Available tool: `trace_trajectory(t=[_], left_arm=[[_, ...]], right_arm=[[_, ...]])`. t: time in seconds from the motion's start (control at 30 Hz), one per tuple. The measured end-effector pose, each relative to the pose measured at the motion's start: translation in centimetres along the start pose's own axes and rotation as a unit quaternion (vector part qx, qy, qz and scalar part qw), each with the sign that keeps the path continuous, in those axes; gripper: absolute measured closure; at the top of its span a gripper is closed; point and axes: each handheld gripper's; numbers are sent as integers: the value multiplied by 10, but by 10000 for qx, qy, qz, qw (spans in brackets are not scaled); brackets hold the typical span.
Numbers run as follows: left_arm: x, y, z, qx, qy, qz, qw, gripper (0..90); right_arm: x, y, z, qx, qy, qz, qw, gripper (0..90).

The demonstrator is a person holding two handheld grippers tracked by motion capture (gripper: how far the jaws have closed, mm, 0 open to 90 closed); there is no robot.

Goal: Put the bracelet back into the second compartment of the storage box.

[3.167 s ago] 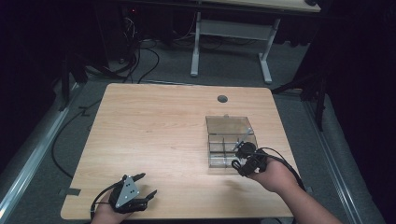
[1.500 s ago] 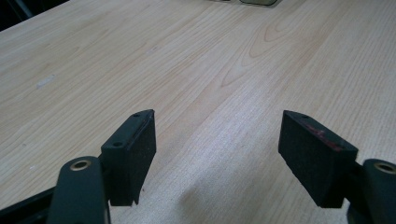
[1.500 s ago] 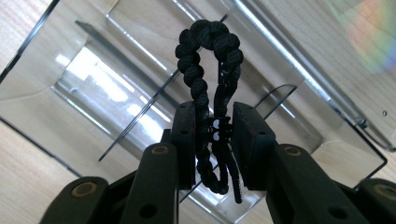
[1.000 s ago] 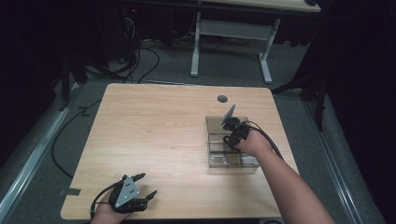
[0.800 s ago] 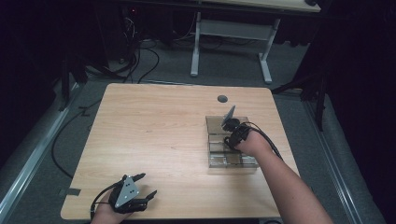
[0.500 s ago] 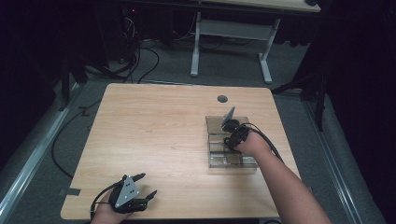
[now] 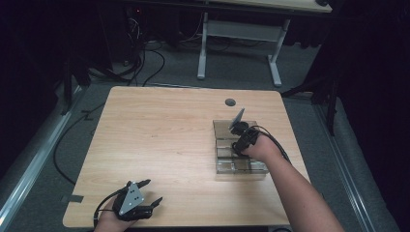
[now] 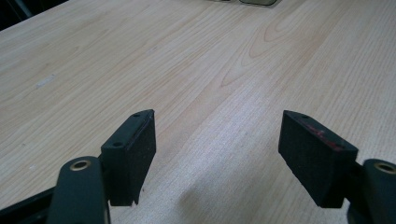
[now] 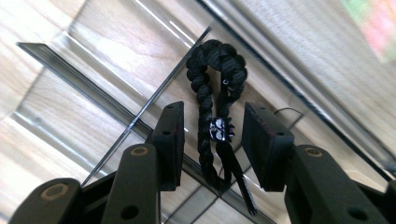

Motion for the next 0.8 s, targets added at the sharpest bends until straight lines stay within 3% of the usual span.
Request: trace_trajectory(t=[0.33, 0.4, 0.53, 0.57, 0.6, 0.8], left_arm=[[0, 0, 0, -5, 0, -5, 10000, 281], [0, 0, 0, -14, 6, -4, 10000, 281], [0, 0, 0, -7, 17, -1, 10000, 281], [0, 0, 0, -9, 15, -3, 10000, 281], [0, 0, 0, -10, 10, -6, 10000, 281], [0, 0, 0, -19, 12, 3, 10000, 281]], right_arm=[[1, 33, -5, 247, -178, 11, 9995, 589], [2, 41, -6, 382, -100, -7, 9992, 594], [2, 42, -5, 362, -75, 5, 9993, 596], [0, 42, -4, 324, -198, 24, 9993, 596], [1, 42, -3, 383, -94, -16, 9992, 597], [0, 43, 3, 407, -142, -43, 9991, 610]])
Point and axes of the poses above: each handheld gripper's, and its own axes: y roughly backward along the jaws, z roughly out of its underside, x roughly to its right, and after that the axes turned 14 degrees about x, right-handed
